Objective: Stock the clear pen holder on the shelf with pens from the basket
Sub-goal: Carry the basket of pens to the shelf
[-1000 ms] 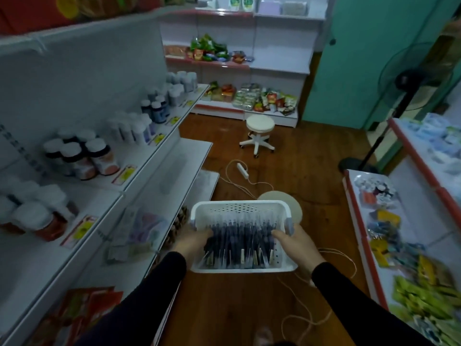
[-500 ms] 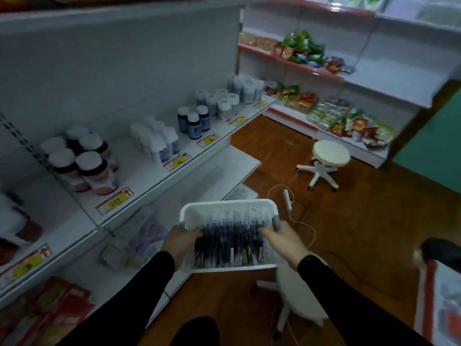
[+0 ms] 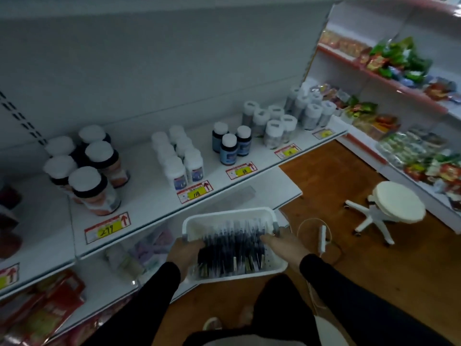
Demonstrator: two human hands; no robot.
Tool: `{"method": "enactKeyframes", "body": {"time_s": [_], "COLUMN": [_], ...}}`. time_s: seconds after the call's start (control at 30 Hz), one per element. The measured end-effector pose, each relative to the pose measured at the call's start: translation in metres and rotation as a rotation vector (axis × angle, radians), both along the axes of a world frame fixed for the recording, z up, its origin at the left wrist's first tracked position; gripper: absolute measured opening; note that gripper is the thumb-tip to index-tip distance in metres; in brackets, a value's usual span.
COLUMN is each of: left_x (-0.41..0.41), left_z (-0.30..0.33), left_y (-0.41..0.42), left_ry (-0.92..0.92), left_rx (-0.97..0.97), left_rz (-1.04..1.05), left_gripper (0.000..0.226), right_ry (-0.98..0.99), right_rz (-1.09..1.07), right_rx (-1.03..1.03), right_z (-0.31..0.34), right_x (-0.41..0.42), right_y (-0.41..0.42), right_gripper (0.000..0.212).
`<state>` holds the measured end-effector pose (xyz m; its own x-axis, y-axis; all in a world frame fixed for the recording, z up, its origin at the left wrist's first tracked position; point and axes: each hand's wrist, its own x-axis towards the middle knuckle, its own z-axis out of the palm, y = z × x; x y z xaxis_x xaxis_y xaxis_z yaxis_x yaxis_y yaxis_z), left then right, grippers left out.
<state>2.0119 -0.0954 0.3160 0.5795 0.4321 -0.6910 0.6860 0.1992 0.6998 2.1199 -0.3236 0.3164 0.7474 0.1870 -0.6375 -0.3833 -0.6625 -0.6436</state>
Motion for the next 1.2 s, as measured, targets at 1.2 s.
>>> {"method": "enactKeyframes", "body": {"time_s": [1.2], "left_x": [0.055], "left_z": [-0.423], "left_y": [-0.186], "left_ry": [0.257], "left_rx": [-0.060], "left_rz": [0.606], "left_gripper": [0.044], "right_ry": [0.276], "right_rz": [0.575], "right_rx": [-0.045], "right_z": [-0.410], "right_x": [0.152], "right_y": [-0.090], "right_gripper": [0.031]}}
